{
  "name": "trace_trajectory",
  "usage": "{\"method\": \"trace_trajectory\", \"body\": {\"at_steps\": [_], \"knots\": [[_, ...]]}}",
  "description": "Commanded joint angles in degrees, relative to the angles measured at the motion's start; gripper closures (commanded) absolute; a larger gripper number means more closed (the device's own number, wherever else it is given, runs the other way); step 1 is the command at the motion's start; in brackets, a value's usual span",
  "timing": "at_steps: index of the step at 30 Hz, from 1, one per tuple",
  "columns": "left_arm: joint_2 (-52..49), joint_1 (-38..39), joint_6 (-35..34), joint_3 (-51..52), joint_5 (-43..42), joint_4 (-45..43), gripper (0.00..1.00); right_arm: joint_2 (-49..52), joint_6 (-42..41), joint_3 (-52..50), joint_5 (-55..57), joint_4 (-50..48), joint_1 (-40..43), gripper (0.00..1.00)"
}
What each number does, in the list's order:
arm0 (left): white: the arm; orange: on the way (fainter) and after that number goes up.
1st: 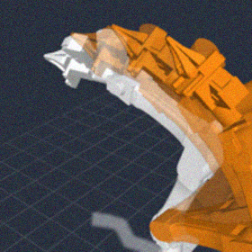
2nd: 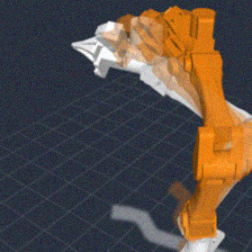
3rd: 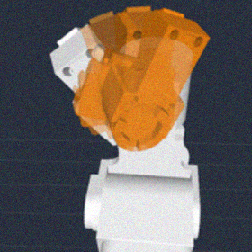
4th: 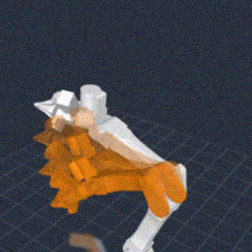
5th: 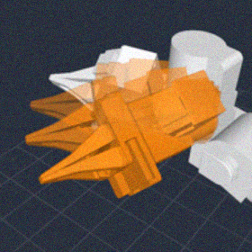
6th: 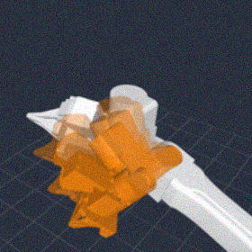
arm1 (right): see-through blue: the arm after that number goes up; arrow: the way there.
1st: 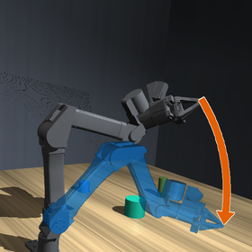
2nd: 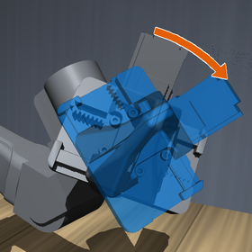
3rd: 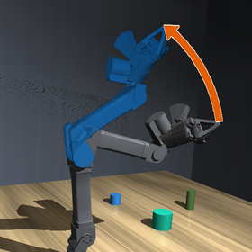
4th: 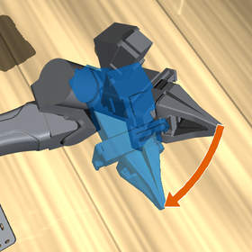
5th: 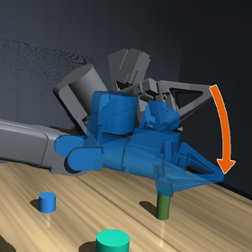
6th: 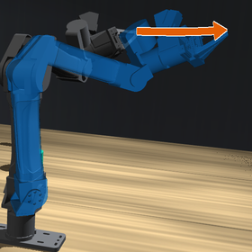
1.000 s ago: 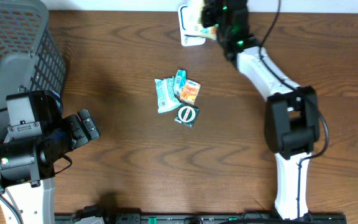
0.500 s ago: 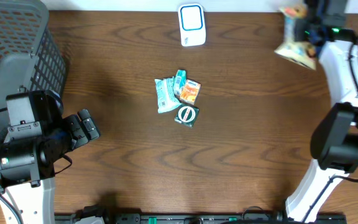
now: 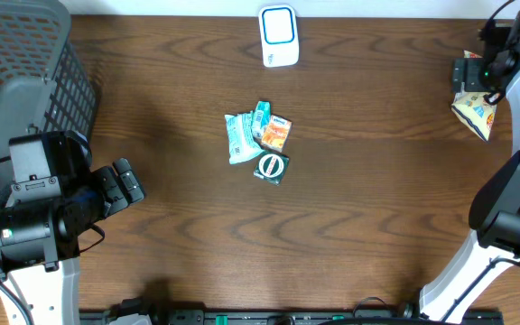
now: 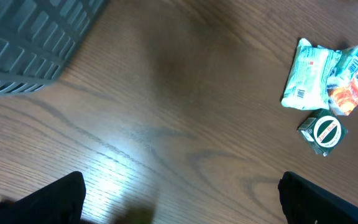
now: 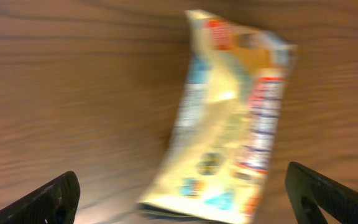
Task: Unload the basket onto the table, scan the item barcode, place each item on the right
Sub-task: 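Carry the snack bag right and drop it at the table's right edge, then move the open right gripper over the small items cluster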
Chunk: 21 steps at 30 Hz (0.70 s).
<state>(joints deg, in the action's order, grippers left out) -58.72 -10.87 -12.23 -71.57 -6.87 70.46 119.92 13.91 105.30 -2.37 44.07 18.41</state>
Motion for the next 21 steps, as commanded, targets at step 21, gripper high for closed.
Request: {"method": "trace_trajectory", "body": {"at_steps": [21], "knots": [[0.0, -0.3, -0.5, 0.1, 0.9, 0.0, 0.02, -0.8, -8.1, 0.4, -29.3, 20.9, -20.3, 0.01]]}}
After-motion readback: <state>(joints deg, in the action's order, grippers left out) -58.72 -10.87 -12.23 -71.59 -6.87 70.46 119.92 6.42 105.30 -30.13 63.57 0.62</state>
